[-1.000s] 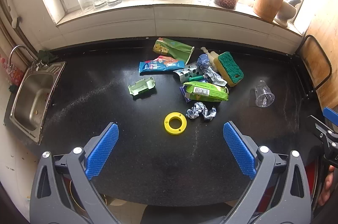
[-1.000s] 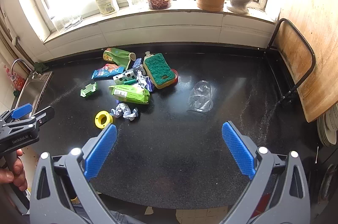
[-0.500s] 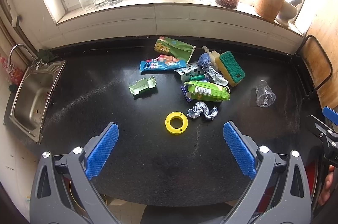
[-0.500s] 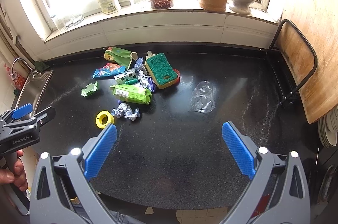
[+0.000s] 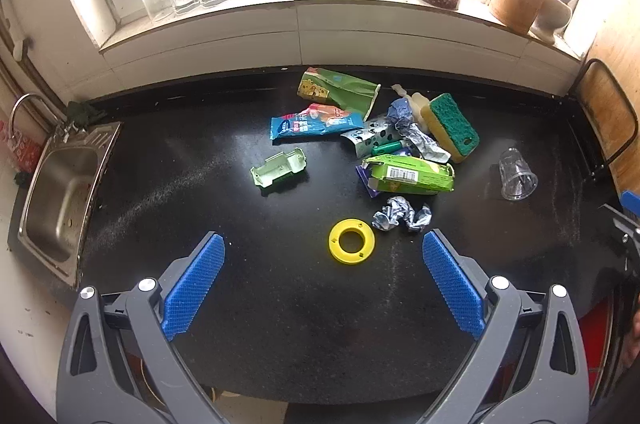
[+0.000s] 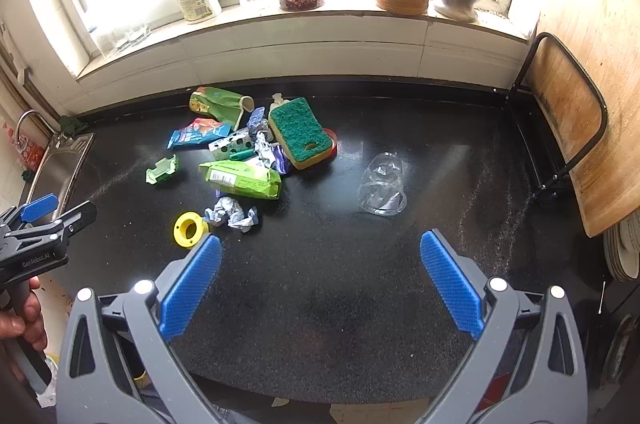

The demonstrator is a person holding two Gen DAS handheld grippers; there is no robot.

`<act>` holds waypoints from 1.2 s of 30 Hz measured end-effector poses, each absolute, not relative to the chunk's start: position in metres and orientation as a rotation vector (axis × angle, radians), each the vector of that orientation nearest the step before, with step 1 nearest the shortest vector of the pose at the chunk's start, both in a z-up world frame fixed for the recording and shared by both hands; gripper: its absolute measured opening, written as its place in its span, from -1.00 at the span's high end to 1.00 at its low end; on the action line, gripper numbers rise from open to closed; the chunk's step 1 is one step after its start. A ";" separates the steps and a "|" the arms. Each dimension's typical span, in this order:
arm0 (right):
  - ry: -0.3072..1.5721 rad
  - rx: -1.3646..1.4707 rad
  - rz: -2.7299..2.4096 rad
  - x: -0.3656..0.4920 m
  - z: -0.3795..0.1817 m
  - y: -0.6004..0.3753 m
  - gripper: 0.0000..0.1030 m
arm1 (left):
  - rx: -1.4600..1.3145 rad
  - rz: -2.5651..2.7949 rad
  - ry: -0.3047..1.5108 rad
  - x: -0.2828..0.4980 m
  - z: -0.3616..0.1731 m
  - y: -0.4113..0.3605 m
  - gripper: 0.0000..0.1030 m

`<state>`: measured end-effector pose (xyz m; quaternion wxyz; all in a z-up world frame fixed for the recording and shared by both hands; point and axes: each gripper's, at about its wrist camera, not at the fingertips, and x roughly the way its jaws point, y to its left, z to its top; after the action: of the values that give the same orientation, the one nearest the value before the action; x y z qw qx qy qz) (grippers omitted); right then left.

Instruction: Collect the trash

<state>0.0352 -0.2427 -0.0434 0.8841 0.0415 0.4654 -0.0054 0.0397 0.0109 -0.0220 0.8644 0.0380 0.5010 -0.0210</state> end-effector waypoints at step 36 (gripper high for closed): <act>1.189 0.143 -0.206 0.179 -0.200 -0.314 -0.14 | 0.260 -0.335 1.095 0.194 -0.201 0.057 0.31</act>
<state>0.1791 -0.3144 -0.2002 0.8210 0.0671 0.5587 -0.0970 0.1941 0.0572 -0.2010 0.8327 0.1224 0.5165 -0.1579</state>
